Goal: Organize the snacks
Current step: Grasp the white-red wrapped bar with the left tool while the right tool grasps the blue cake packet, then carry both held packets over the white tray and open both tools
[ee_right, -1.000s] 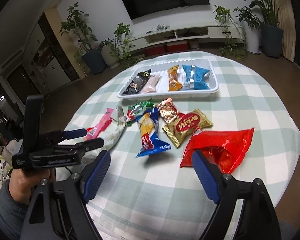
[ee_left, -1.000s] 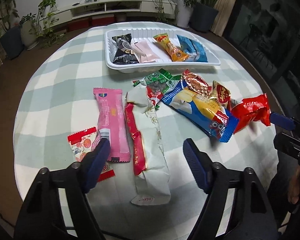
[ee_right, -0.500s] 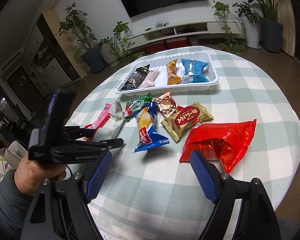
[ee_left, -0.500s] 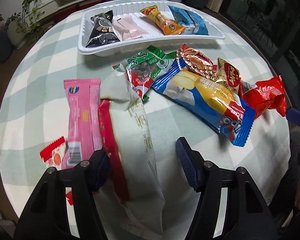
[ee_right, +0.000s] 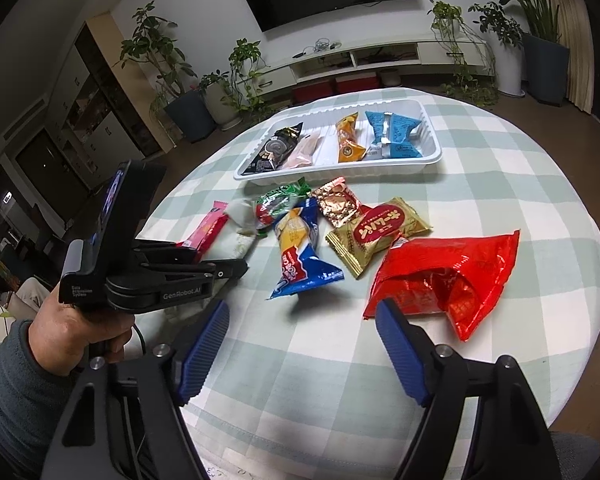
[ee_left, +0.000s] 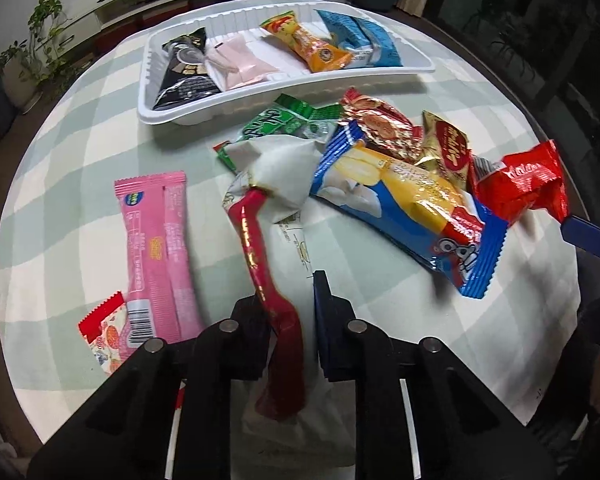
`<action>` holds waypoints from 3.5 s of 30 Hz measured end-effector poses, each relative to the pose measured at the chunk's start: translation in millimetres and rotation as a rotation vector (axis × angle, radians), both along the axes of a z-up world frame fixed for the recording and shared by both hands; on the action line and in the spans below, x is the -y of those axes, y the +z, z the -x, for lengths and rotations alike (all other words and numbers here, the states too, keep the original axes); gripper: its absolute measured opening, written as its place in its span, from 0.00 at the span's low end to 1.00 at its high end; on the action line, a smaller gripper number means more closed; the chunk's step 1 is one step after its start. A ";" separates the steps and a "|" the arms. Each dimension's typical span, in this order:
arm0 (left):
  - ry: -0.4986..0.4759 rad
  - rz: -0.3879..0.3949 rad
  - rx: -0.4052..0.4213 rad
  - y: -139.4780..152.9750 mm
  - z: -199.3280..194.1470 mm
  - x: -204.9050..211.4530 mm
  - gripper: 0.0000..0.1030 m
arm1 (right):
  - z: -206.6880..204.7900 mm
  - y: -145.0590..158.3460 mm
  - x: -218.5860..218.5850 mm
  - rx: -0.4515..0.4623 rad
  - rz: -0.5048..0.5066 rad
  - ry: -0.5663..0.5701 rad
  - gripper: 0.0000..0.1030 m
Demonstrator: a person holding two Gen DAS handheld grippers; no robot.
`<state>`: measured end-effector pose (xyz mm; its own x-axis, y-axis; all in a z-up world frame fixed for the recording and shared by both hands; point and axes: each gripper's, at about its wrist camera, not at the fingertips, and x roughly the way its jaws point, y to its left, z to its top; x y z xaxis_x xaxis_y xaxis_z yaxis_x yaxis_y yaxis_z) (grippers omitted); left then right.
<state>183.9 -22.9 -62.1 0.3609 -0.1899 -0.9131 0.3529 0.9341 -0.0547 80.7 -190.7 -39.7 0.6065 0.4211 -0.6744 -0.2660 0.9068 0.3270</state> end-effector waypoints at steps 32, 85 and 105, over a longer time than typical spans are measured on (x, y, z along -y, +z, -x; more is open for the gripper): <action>0.057 0.406 0.013 13.0 86.8 -57.2 0.15 | -96.3 -25.7 -76.4 -0.149 0.331 0.167 0.60; -0.003 0.456 0.157 108.3 -8.7 -48.5 0.15 | -77.0 73.4 16.8 -0.011 -0.017 0.008 0.26; 0.075 0.330 0.059 64.3 -209.8 -4.2 0.16 | -260.6 33.1 -14.1 -0.115 0.092 -0.087 0.26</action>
<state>393.7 -18.7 2.2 0.4351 -0.4429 -0.7839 0.2957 0.8926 -0.3403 341.4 -176.6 -6.6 0.5542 0.3033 -0.7751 -0.1508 0.9524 0.2649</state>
